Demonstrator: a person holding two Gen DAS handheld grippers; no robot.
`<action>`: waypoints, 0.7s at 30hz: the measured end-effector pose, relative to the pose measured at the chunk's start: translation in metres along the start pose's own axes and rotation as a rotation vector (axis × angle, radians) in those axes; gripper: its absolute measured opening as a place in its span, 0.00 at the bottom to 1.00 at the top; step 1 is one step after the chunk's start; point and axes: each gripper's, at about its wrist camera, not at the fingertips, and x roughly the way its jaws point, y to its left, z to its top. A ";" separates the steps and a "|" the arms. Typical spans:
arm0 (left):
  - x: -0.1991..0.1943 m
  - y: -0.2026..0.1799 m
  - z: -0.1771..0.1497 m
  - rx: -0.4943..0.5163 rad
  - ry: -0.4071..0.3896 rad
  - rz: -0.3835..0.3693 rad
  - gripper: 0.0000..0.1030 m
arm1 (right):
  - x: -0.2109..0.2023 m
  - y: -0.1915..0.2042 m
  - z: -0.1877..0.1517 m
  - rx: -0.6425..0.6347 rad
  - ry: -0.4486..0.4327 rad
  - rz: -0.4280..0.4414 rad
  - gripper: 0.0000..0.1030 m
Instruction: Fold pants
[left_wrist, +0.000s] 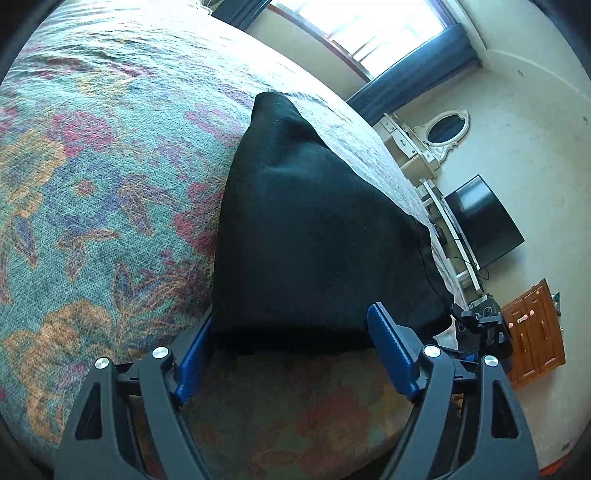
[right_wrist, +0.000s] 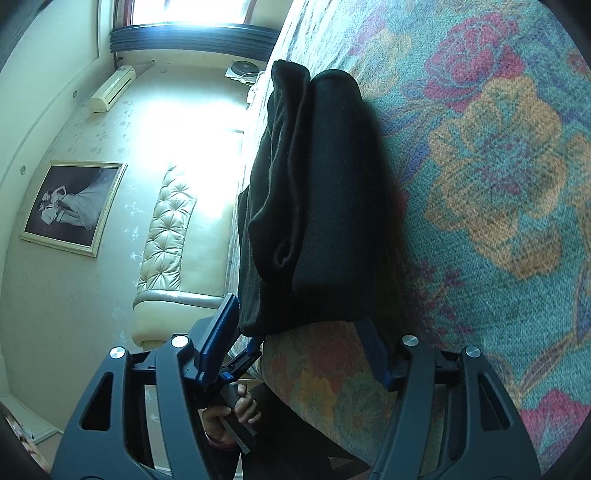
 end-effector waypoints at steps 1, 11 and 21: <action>-0.001 0.000 -0.001 -0.003 -0.003 0.002 0.76 | -0.002 0.000 -0.003 -0.003 -0.004 0.002 0.61; -0.002 -0.011 -0.007 0.045 -0.005 0.078 0.79 | -0.005 0.009 -0.012 -0.019 -0.036 0.027 0.62; -0.003 -0.032 -0.021 0.107 0.008 0.250 0.82 | 0.004 0.035 -0.022 -0.169 -0.028 -0.129 0.74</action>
